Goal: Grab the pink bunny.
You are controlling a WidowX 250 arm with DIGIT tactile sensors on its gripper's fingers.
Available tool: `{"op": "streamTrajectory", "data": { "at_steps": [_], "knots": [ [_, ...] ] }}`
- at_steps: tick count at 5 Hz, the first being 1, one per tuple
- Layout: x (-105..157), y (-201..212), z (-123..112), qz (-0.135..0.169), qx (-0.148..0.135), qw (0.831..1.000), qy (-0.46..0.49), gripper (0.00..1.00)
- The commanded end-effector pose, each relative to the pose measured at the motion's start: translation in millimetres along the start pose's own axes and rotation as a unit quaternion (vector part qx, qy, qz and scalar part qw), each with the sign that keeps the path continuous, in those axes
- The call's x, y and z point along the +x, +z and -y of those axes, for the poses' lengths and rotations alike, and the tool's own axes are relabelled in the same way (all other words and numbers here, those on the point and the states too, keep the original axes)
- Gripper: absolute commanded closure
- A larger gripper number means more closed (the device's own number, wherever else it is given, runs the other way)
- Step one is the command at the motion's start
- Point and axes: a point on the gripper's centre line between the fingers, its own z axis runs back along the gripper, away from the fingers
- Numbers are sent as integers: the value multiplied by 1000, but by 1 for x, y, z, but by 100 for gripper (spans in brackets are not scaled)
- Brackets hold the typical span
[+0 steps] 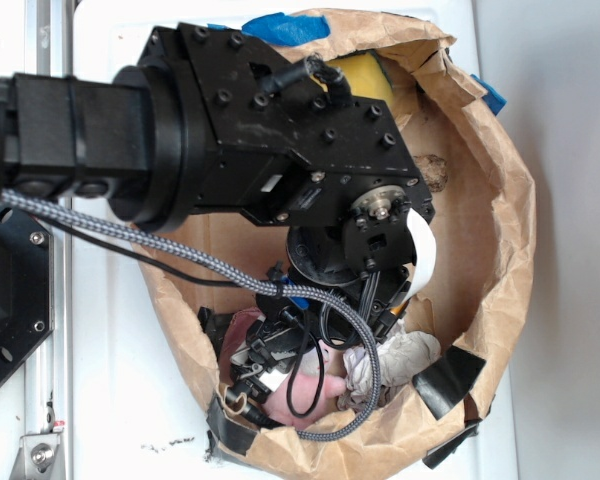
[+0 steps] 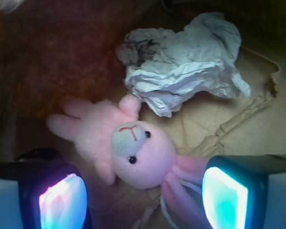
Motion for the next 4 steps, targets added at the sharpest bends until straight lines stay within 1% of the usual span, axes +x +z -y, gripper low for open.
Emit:
{"op": "streamTrajectory", "data": {
  "at_steps": [1,2,3,4],
  "knots": [
    [-1,2,12,-13,44,997,-62,0],
    [-3,-1,11,-40,91,989,-111,0],
    [-1,0,9,-44,102,988,-112,0],
    [3,-6,2,-43,106,988,-100,0]
  ]
}}
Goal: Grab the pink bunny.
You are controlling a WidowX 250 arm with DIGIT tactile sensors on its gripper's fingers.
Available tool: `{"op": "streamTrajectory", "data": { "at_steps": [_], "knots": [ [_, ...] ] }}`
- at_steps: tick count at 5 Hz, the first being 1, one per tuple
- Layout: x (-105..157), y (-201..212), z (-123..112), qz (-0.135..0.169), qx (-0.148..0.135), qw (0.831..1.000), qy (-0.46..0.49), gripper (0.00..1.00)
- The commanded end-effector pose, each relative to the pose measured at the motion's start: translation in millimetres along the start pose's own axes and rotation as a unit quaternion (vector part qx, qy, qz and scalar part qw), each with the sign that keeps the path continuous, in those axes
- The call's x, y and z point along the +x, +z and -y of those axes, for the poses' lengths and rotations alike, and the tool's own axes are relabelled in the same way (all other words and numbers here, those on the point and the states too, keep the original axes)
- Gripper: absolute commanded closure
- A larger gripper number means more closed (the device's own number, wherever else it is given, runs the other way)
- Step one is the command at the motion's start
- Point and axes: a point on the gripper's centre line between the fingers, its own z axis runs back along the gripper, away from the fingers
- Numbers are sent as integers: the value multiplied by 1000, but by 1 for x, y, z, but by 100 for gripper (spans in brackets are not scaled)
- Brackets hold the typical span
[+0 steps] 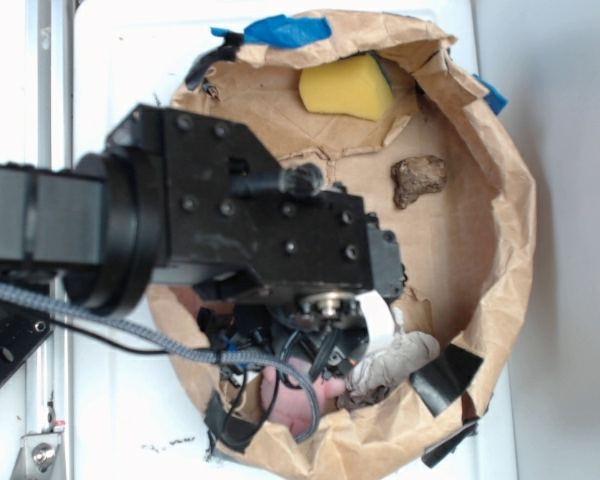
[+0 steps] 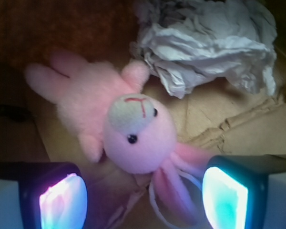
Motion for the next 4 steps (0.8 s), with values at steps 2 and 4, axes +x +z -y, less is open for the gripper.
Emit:
{"op": "streamTrajectory", "data": {
  "at_steps": [2,4],
  "knots": [
    [20,-19,-10,20,0,1000,2,0],
    [23,-34,-7,-1,4,1000,25,100]
  ]
}}
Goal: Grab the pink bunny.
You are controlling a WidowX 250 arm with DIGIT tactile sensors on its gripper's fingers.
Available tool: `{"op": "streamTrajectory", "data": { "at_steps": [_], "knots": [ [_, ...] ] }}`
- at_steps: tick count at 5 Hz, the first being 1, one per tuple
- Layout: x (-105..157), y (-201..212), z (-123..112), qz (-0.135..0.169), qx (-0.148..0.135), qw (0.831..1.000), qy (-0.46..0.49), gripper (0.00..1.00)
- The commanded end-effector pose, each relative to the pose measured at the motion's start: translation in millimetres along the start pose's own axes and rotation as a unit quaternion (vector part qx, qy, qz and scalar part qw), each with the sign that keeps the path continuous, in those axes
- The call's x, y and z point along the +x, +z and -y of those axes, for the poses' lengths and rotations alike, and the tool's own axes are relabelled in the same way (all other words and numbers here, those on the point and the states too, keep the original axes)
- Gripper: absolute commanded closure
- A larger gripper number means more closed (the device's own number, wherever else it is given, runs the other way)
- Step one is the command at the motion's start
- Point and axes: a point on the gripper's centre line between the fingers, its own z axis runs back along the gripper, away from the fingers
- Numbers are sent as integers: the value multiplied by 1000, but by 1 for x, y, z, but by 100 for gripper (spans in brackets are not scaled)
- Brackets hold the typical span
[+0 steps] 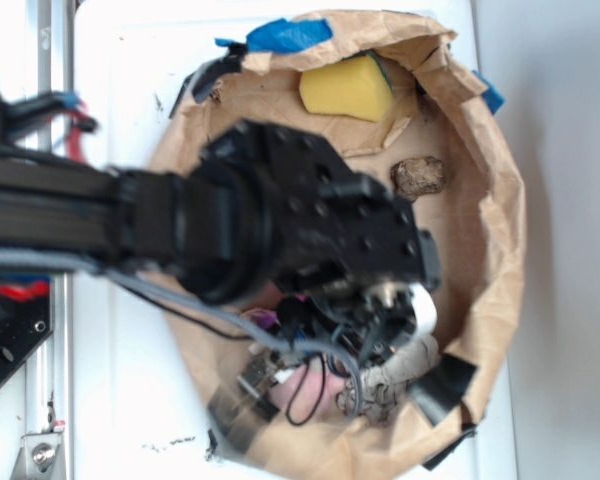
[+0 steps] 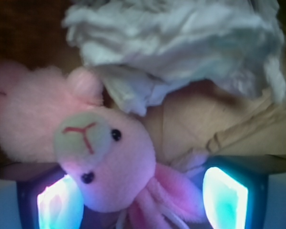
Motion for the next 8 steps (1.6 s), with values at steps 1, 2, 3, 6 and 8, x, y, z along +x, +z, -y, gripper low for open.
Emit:
{"op": "streamTrajectory", "data": {
  "at_steps": [1,2,3,6,8],
  "knots": [
    [1,11,11,24,23,999,12,100],
    [-1,16,13,27,27,999,17,100],
    [-1,19,17,26,30,999,21,100],
    [-9,32,9,49,36,996,67,100],
    [-72,97,5,59,58,980,183,100]
  ]
}}
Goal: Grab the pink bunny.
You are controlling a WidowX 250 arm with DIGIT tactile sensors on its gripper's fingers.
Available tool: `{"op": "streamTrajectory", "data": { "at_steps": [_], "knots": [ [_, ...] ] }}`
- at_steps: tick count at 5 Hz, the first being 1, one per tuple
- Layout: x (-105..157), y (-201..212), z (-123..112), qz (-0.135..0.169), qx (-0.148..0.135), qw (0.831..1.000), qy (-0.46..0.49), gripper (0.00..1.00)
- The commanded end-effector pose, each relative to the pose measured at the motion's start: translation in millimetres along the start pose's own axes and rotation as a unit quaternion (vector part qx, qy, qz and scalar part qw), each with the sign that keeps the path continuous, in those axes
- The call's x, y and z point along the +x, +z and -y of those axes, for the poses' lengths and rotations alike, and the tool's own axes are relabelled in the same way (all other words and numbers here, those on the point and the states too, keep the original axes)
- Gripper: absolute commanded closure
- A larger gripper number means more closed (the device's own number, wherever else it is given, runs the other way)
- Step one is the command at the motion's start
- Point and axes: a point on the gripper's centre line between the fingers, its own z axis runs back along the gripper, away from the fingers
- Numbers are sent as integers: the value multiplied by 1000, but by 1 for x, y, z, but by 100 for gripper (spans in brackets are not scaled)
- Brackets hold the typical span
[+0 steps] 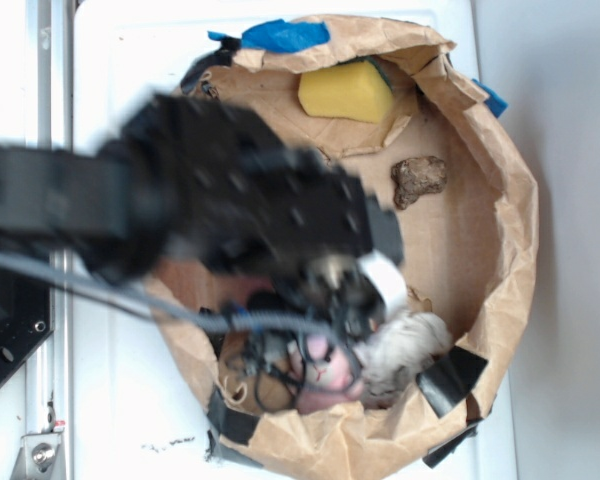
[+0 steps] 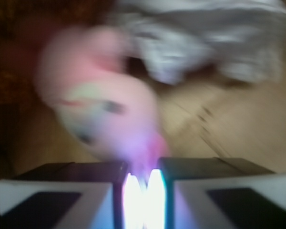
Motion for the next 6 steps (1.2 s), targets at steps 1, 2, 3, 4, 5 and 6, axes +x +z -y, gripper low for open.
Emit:
{"op": "streamTrajectory", "data": {
  "at_steps": [1,2,3,4,5,6],
  "knots": [
    [-52,78,-9,35,36,994,94,100],
    [-58,96,-10,56,32,990,122,100],
    [-52,94,-15,54,36,991,113,100],
    [-43,85,-27,41,39,992,115,100],
    [-37,84,-33,33,38,991,124,100],
    [-35,86,-54,51,32,985,160,100]
  ]
}}
